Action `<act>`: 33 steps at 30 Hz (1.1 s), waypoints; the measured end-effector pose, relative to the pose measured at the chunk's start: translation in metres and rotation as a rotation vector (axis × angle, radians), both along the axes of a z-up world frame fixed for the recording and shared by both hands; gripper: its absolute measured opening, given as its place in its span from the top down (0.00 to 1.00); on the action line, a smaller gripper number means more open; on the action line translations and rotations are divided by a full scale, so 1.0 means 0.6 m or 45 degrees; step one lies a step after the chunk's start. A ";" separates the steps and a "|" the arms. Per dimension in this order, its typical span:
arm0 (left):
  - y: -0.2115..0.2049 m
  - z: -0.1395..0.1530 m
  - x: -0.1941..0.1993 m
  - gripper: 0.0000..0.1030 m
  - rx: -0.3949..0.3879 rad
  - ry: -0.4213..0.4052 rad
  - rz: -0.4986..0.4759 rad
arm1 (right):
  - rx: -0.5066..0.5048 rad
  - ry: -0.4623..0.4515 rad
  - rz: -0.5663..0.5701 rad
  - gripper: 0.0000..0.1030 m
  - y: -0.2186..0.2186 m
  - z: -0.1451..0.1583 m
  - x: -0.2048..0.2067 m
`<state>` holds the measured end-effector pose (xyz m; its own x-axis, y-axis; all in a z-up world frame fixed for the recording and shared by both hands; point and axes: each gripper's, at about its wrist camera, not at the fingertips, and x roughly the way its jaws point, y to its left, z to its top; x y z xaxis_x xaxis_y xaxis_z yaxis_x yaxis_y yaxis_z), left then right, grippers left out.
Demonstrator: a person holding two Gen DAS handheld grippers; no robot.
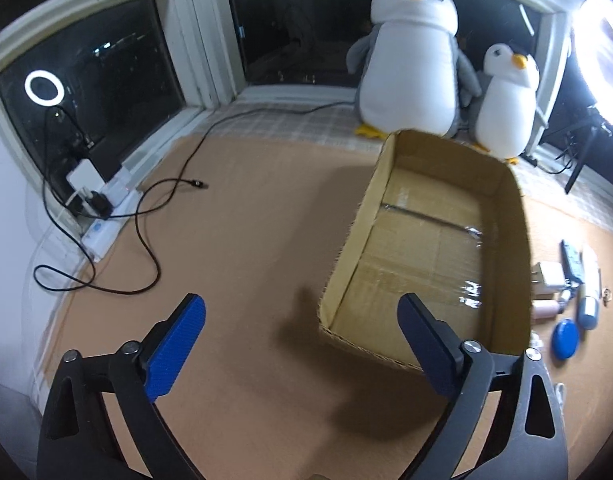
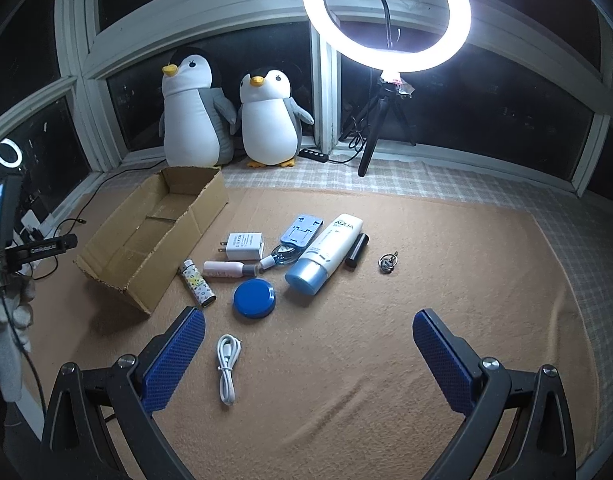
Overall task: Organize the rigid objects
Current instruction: 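Move the left tool to the box rim and reach the right tool toward the white cable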
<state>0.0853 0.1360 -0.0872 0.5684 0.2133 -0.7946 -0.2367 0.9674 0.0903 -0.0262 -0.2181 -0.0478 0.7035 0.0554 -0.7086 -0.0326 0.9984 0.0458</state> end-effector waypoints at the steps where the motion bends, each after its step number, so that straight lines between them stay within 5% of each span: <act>1: 0.003 -0.009 0.007 0.10 0.005 0.016 0.004 | 0.000 0.005 0.002 0.00 0.001 -0.002 0.000; 15: 0.012 -0.077 0.060 0.40 -0.039 0.121 -0.013 | 0.015 0.105 0.092 0.01 0.035 -0.053 0.012; 21: 0.013 -0.091 0.069 0.53 -0.059 0.139 -0.033 | 0.015 0.176 0.169 0.11 0.067 -0.082 0.025; 33: 0.013 -0.114 0.082 0.55 -0.091 0.174 -0.050 | -0.017 0.331 0.255 0.32 0.116 -0.152 0.059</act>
